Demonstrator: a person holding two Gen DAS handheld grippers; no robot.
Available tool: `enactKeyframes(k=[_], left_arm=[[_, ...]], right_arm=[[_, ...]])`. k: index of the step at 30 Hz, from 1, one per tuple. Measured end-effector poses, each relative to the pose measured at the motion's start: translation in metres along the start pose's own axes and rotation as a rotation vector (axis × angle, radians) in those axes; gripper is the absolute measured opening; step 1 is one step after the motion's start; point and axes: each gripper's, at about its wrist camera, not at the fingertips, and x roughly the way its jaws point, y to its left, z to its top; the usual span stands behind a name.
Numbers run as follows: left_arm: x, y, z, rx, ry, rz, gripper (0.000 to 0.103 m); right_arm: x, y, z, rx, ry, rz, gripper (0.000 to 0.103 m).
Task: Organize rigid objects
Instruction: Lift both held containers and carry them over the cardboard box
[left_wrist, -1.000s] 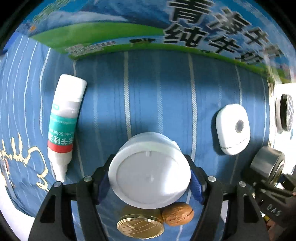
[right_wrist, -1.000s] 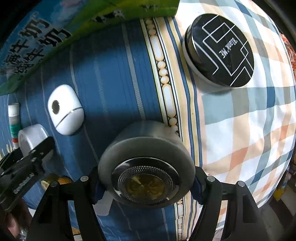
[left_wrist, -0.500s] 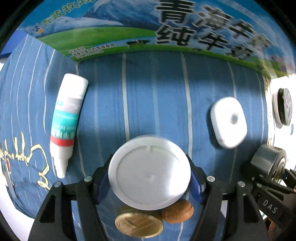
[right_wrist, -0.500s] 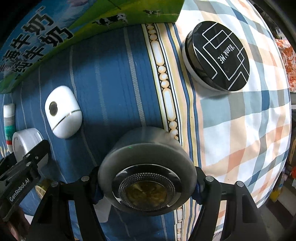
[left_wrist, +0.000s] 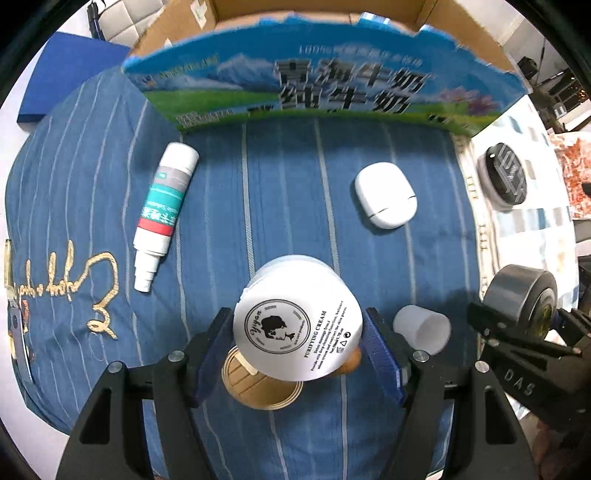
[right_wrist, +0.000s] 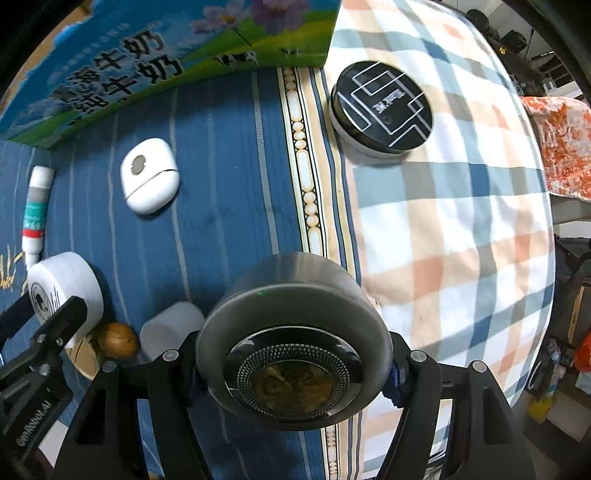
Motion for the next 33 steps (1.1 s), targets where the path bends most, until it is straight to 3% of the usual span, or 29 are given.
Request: enactKeyframes(k=[8,12,16,21,27,33], left_arm=[[-0.058,0.004,-0.015,0.032,-0.076,-0.018,0.067],[-0.078,-0.001,0.01,0.047,-0.117,-0.035,0.067],[-0.098,-0.003,0.024,0.061,-0.167,-0.059,0.067],[-0.124,-0.003,0.032,0.065,-0.223,-0.103,0.067],[-0.161,0.004,0.061,0.069,-0.284,-0.143,0.067],[-0.175,0.01,0.123,0.019,-0.298,-0.184,0.067]], right_arm=[[-0.036,-0.006,-0.027,-0.008,-0.071,0.039,0.073],[-0.058,-0.011,-0.036,-0.011,-0.112,0.064,0.073],[-0.123,0.006,-0.037,-0.007,-0.156,0.075,0.073],[-0.171,0.018,-0.044,-0.004,-0.208,0.105,0.073],[-0.232,0.025,-0.029,0.002,-0.287,0.159,0.073],[-0.258,0.02,0.025,-0.003,-0.322,0.211,0.073]])
